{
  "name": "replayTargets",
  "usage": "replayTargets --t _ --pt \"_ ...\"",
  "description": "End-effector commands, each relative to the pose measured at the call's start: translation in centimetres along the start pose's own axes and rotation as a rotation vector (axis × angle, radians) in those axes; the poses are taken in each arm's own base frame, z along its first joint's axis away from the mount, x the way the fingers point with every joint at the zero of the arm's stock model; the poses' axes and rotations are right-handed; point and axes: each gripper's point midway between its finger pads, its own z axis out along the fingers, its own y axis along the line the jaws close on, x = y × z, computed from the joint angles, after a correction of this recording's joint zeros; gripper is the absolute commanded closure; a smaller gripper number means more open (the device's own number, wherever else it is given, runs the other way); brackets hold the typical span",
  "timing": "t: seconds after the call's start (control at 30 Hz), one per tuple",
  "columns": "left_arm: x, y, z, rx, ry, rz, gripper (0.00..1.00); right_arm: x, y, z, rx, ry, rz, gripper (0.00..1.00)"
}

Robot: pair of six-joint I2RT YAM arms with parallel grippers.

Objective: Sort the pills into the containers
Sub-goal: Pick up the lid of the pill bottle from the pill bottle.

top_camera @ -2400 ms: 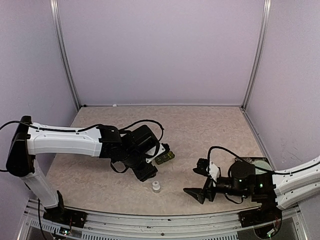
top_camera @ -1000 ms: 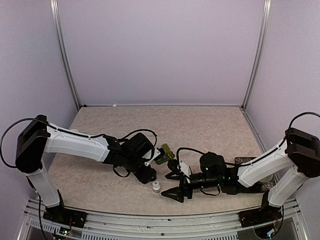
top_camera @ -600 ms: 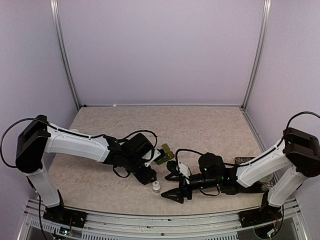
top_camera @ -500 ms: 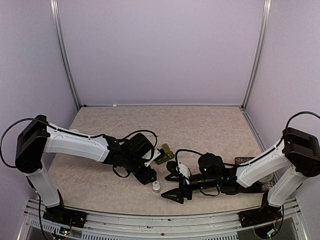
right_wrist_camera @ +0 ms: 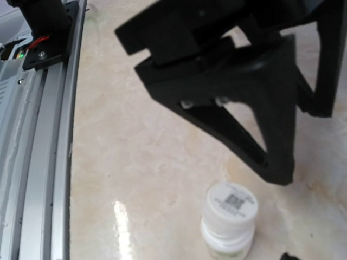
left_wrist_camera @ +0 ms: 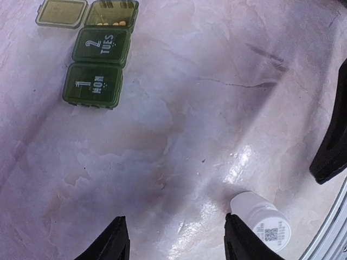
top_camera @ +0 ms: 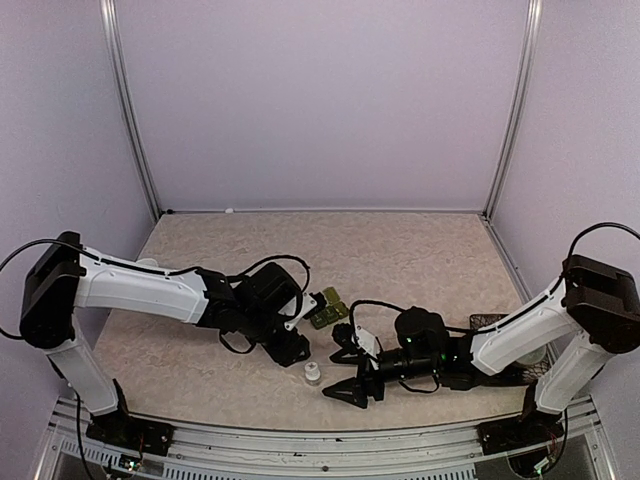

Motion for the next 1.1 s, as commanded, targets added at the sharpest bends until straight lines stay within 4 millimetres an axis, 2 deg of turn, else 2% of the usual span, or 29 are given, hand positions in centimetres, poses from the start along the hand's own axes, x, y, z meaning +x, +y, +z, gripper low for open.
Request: replayTargets --t 0.0,0.2,0.4,0.57,0.7,0.8,1.07 --pt "1.0 1.6 0.2 -0.053 0.013 -0.03 0.41 -0.3 -0.2 0.5 -0.012 0.004 0.016 0.17" --pt "1.3 2.4 0.1 -0.084 -0.03 -0.083 0.39 -1.8 0.5 1.1 -0.104 0.014 0.099 0.18" --pt "1.7 3.4 -1.1 -0.125 -0.086 -0.131 0.38 -2.8 -1.0 0.2 -0.189 0.019 0.215 0.22" --pt "2.3 3.9 -1.9 -0.144 -0.107 -0.155 0.32 -1.8 -0.7 1.4 -0.273 0.129 0.246 0.24" --pt "3.1 4.2 -2.4 -0.161 -0.117 -0.171 0.19 -0.8 -0.9 2.7 -0.3 0.214 0.28 0.25" --pt "3.3 4.5 -3.0 -0.172 -0.135 -0.184 0.13 -0.9 -1.2 3.2 -0.301 0.239 0.287 0.25" --pt "3.8 4.7 -4.1 -0.179 -0.169 -0.215 0.08 0.0 -2.2 4.5 -0.273 0.305 0.294 0.25"
